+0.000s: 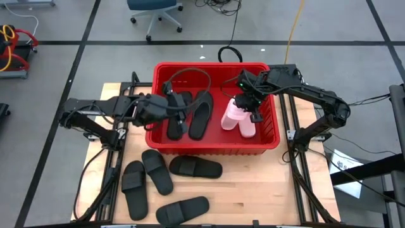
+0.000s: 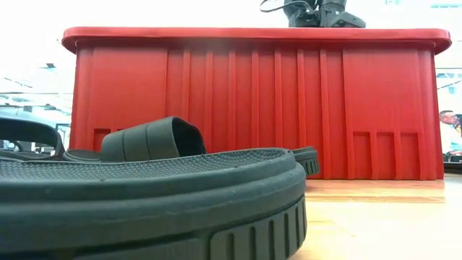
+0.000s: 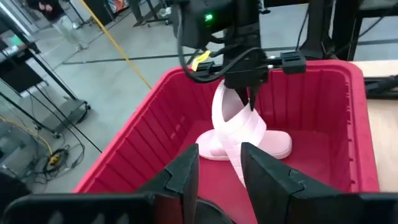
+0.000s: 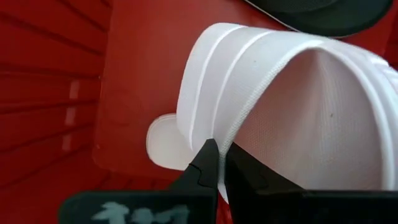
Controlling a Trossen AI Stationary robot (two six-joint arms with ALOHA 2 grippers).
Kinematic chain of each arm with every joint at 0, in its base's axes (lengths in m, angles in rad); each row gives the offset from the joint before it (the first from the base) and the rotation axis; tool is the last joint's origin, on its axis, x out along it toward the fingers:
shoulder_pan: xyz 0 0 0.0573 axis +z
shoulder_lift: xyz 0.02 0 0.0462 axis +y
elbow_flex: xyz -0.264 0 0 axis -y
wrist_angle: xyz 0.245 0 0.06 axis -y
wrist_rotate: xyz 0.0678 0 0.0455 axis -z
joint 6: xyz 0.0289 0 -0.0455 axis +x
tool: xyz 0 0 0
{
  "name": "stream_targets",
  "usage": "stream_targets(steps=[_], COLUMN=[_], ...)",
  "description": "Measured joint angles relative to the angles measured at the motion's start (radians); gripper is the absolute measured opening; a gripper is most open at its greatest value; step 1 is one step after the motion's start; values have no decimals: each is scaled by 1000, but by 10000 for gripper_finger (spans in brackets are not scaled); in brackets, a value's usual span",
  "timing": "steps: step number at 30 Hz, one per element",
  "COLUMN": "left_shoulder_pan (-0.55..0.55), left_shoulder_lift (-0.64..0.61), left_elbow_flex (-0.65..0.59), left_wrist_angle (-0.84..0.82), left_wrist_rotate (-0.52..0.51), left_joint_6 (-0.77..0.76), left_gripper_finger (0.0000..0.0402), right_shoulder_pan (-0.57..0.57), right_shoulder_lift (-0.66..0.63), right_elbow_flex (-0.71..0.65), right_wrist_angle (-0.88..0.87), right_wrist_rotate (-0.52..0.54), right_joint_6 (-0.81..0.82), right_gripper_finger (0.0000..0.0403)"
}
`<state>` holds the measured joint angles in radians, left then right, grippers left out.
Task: Pick and place slides into bin
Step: Put the pink slide into the red bin
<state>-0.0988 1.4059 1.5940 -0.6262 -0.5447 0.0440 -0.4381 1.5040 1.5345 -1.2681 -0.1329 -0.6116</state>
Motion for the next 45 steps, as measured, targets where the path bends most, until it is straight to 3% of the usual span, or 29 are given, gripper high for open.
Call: stream_targets(steps=[4, 16, 28, 35, 41, 45], left_shoulder_pan=[31, 40, 40, 40, 41, 41], left_shoulder_lift=[0, 0, 0, 0, 0, 0], left_elbow_flex=[0, 0, 0, 0, 0, 0], left_wrist_angle=[1, 42, 52, 52, 53, 53], left_wrist_rotate=[52, 57, 60, 63, 77, 77], left_joint_6=[-20, -31, -25, -27, -27, -27], left_gripper_finger=[122, 122, 122, 122, 122, 122], right_shoulder_pan=[0, -6, -6, -10, -10, -24], right_shoulder_lift=[13, 28, 31, 29, 31, 32], right_elbow_flex=[0, -65, -72, -162, -208, -211], right_wrist_angle=[7, 49, 198, 309, 423, 439], right_wrist_rotate=[0, 38, 35, 47, 136, 129], right_joint_6=[-26, -132, -223, -242, -246, -258], right_gripper_finger=[0, 0, 0, 0, 0, 0])
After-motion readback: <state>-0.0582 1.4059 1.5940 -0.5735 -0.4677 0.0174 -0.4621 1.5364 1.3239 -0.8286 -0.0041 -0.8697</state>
